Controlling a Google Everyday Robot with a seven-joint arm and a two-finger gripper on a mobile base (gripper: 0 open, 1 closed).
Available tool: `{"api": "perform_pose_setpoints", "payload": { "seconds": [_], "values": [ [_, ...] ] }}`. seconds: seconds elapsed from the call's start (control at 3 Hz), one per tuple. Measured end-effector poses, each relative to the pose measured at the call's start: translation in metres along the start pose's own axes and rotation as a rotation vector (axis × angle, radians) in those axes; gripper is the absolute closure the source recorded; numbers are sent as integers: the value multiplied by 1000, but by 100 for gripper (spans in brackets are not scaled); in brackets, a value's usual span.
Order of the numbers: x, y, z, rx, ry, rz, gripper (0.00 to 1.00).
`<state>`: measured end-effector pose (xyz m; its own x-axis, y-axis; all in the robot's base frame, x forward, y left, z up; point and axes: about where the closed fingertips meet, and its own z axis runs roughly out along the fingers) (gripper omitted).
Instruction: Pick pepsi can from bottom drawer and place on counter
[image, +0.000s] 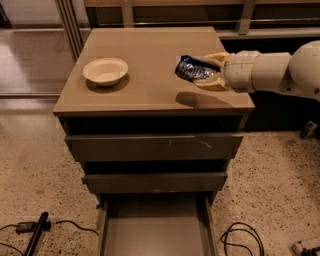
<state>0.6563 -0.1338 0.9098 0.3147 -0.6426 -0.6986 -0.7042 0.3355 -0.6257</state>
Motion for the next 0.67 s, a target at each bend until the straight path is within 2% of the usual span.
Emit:
{"api": "perform_pose_setpoints", "payload": {
  "seconds": [0.33, 0.67],
  "values": [
    [-11, -5, 23, -7, 7, 66, 100],
    [-22, 6, 48, -66, 26, 81, 100]
  ]
}}
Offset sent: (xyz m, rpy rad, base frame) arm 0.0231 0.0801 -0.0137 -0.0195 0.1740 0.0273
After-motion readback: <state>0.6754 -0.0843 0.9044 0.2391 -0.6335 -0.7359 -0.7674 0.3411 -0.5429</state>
